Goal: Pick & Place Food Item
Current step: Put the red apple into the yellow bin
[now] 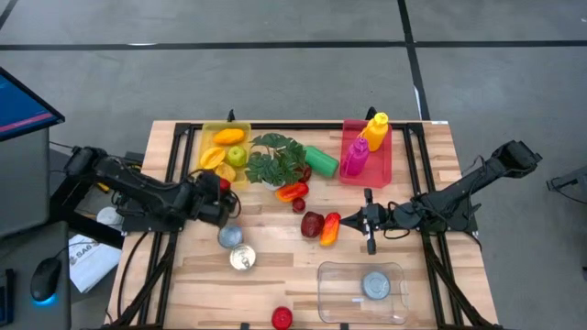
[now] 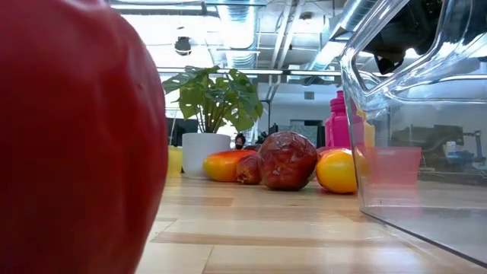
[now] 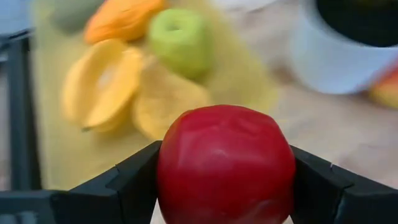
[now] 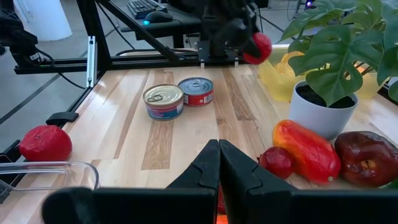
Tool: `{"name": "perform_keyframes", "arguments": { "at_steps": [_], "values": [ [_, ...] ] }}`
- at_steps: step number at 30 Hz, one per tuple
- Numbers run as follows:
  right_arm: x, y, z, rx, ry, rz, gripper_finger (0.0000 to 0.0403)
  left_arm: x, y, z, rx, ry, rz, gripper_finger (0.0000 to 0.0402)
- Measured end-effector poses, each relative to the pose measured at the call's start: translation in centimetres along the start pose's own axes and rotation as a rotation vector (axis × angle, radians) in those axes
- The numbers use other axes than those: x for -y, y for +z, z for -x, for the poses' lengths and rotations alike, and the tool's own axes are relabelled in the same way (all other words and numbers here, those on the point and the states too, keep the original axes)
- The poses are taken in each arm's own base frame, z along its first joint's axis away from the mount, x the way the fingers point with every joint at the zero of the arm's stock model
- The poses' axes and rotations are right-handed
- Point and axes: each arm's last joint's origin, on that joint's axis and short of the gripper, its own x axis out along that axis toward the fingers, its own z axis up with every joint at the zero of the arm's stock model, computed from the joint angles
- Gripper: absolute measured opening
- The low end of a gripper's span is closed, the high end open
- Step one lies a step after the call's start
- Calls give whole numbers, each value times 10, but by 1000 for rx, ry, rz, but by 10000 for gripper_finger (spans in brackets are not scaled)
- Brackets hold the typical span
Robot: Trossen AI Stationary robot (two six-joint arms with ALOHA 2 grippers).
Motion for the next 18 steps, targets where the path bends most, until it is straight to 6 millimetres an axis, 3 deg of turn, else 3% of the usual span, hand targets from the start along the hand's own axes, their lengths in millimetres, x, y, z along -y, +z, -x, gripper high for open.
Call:
{"name": "perform_keyframes", "arguments": {
  "at_steps": [4,18],
  "values": [
    [0,0,0,0,0,0,0,-13,5,-10,-27,92,23,269],
    [0,0,0,-2,-1,1,0,-33,28,-16,87,192,117,269]
  ]
}}
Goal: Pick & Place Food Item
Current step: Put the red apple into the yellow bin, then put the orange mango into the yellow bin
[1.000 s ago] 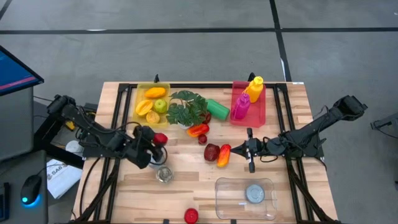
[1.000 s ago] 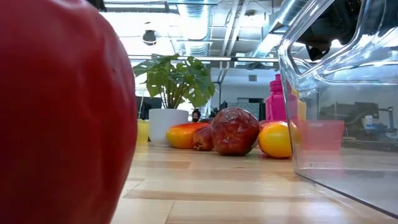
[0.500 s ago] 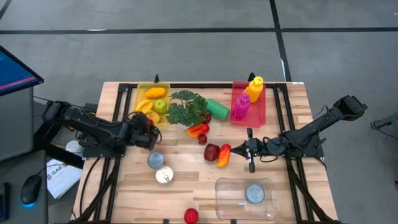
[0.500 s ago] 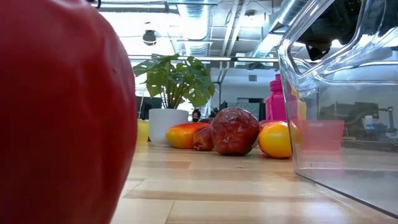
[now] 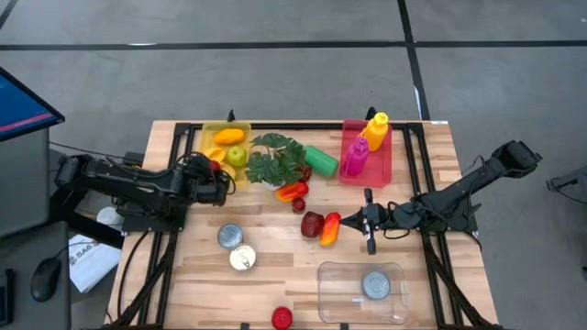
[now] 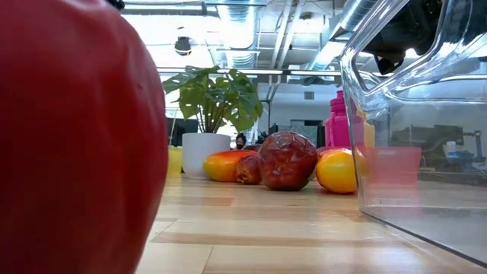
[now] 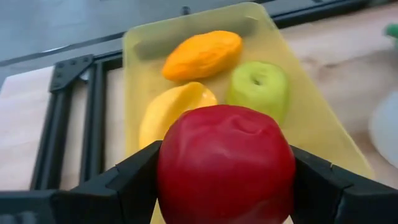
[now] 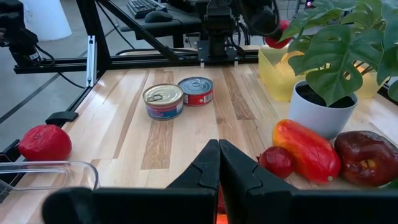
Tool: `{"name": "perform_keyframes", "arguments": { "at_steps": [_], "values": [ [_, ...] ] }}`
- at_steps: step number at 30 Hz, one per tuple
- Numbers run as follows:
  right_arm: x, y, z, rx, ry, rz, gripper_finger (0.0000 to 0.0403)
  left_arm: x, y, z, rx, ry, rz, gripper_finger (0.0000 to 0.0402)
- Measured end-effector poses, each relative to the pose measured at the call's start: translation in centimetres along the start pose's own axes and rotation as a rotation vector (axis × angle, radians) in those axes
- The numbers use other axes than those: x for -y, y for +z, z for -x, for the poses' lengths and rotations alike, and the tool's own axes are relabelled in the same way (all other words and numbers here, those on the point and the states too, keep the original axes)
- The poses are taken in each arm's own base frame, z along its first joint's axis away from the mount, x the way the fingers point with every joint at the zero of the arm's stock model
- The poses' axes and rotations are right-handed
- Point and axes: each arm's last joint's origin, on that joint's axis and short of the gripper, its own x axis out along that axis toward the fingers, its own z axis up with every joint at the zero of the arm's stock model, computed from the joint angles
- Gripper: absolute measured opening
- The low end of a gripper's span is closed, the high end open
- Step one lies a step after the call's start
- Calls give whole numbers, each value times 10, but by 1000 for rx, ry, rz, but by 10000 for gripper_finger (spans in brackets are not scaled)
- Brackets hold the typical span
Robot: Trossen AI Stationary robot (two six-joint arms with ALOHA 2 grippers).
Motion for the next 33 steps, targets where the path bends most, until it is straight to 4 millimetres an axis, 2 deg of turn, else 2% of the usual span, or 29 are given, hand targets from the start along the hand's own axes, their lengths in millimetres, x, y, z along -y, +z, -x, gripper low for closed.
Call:
{"name": "perform_keyframes", "arguments": {
  "at_steps": [9,20,26,33],
  "values": [
    [0,0,0,0,0,0,0,-6,8,-12,-5,87,68,269],
    [0,0,0,0,0,0,0,-6,11,-17,-23,93,116,271],
    [0,0,0,0,0,0,0,-8,13,-22,-107,102,154,302],
    [0,0,0,0,0,0,0,-11,15,-25,-118,121,172,349]
  ]
}}
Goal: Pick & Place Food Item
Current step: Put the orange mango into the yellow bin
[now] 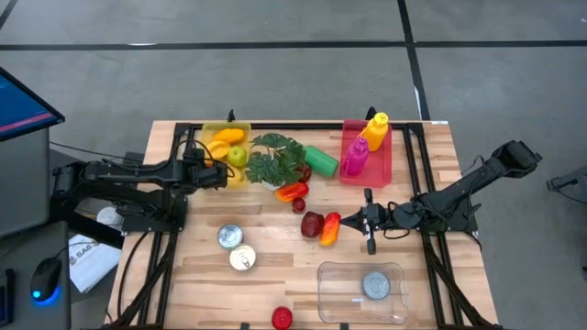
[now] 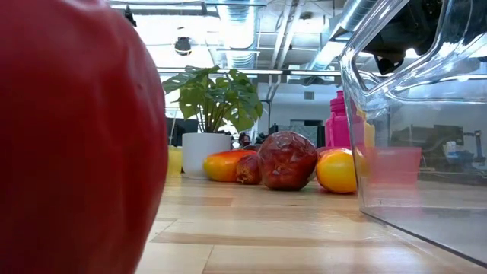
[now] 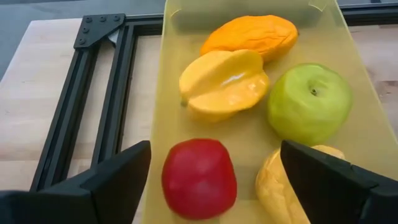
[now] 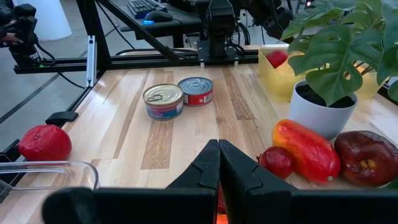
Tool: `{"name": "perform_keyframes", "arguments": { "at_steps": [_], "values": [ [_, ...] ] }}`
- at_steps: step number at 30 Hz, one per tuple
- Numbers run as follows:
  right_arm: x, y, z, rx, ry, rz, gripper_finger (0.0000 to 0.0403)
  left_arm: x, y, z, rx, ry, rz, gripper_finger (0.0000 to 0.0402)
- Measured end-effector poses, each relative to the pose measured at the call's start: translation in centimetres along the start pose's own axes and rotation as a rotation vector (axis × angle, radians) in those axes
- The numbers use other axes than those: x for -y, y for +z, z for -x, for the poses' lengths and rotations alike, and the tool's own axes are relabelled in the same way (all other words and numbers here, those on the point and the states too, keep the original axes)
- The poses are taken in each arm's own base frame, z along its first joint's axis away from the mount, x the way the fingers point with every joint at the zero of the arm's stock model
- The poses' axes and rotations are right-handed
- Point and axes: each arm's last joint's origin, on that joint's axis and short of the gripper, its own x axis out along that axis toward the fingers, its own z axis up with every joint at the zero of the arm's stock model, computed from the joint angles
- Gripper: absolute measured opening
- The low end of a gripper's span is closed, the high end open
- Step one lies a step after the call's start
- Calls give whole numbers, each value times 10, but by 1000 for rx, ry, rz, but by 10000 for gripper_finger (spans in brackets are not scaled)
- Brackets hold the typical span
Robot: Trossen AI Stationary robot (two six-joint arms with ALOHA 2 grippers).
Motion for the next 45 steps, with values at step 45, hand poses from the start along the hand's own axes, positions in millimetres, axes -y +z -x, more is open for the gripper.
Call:
{"name": "perform_keyframes", "arguments": {
  "at_steps": [45],
  "values": [
    [0,0,0,1,0,0,0,31,-67,101,19,-826,-274,264]
  ]
}}
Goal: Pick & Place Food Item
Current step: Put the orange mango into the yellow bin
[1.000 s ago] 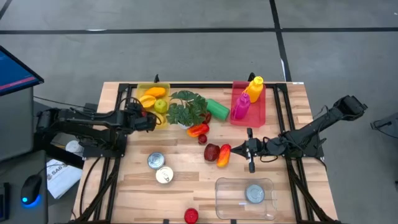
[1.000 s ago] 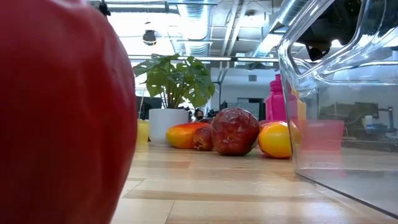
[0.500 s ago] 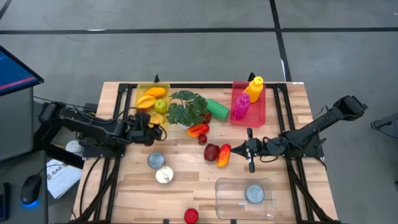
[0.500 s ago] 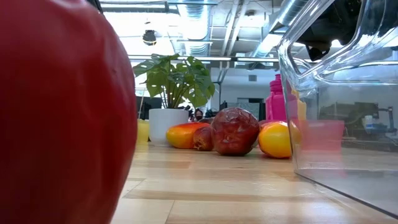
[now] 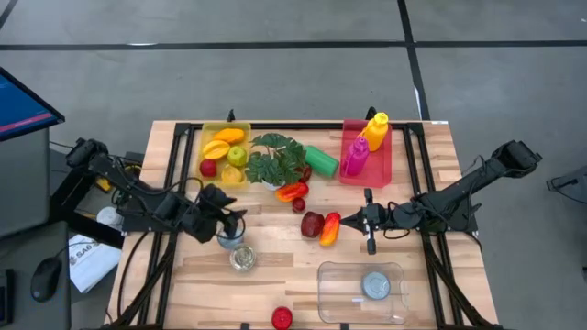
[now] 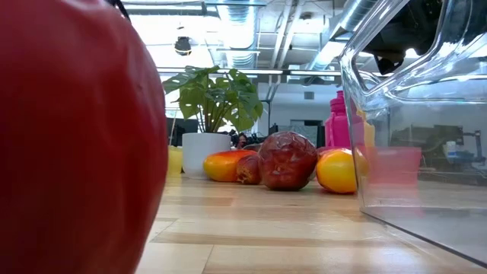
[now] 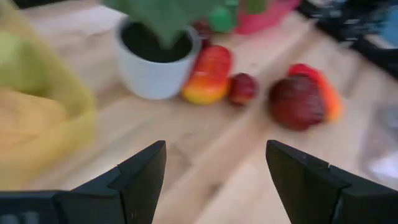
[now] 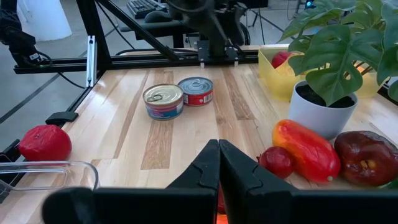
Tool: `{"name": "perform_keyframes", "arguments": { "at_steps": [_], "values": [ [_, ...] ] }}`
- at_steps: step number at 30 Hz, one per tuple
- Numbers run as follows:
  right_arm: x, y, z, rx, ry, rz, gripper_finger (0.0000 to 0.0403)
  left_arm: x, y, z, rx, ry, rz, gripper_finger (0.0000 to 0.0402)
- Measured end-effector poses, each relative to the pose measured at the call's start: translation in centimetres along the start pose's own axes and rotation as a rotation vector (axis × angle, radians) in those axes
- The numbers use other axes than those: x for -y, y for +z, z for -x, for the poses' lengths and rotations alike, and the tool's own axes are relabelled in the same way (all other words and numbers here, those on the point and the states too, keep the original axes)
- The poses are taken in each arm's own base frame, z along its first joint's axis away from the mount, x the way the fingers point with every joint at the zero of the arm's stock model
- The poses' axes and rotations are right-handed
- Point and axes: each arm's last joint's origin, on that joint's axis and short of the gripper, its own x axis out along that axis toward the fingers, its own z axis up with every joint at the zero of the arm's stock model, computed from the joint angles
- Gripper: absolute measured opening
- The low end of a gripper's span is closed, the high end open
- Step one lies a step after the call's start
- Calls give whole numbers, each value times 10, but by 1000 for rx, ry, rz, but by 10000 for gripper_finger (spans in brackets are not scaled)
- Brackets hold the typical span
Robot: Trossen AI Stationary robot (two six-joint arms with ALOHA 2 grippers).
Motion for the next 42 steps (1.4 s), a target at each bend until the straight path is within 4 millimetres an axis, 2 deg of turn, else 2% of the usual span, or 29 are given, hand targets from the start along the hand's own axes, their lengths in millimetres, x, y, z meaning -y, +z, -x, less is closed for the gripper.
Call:
{"name": "perform_keyframes", "arguments": {
  "at_steps": [7,14,18,27,34,42],
  "values": [
    [0,0,0,2,0,-1,0,20,-13,-1,3,-94,-53,264],
    [0,0,0,4,1,-2,0,48,-29,-30,68,-138,-243,264],
    [0,0,0,4,1,-2,0,56,-39,-50,99,-129,-343,264],
    [0,0,0,4,0,-1,0,48,-53,-88,67,-6,-407,264],
    [0,1,0,12,0,-6,0,43,-53,-119,103,43,-330,264],
    [0,1,0,12,0,-6,0,32,-44,-133,107,95,-293,264]
  ]
}}
